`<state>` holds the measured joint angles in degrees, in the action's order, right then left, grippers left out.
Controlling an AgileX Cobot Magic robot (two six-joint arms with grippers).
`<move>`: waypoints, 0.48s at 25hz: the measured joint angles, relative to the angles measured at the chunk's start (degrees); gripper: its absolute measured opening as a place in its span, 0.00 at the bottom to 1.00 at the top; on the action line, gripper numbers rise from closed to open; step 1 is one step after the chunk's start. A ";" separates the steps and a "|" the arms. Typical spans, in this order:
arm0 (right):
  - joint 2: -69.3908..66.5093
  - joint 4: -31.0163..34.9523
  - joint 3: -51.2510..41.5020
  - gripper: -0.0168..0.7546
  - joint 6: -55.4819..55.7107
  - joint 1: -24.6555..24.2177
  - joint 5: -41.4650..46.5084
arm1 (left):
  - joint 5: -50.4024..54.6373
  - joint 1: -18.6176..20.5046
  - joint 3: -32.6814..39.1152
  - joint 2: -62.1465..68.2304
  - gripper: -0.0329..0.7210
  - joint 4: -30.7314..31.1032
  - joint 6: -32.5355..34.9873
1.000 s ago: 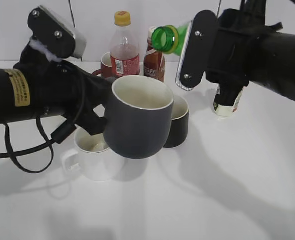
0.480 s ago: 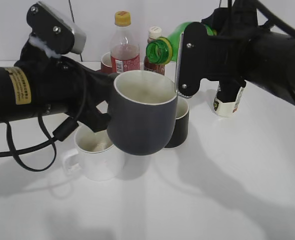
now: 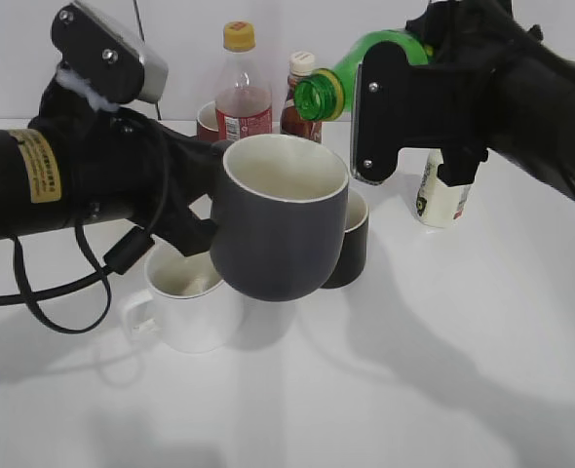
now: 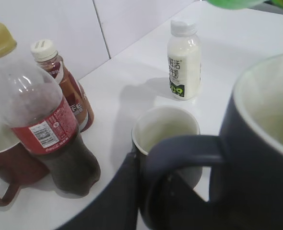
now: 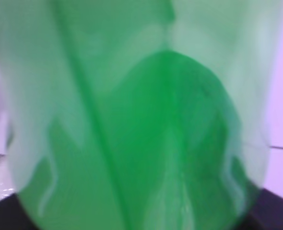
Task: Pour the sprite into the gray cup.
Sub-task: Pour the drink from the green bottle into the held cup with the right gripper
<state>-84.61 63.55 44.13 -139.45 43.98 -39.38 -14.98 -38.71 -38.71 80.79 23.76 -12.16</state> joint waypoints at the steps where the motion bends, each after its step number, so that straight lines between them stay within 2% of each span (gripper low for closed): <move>1: 0.00 -0.52 0.00 0.58 0.00 0.00 0.01 | 0.00 0.00 0.00 0.00 0.12 0.00 0.00; 12: 0.00 -3.33 0.00 0.58 -0.16 0.00 -0.12 | -0.18 0.00 0.00 0.00 0.12 -0.05 0.00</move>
<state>-84.61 60.22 44.13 -139.61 43.98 -39.50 -15.16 -38.71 -38.71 80.79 23.71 -12.16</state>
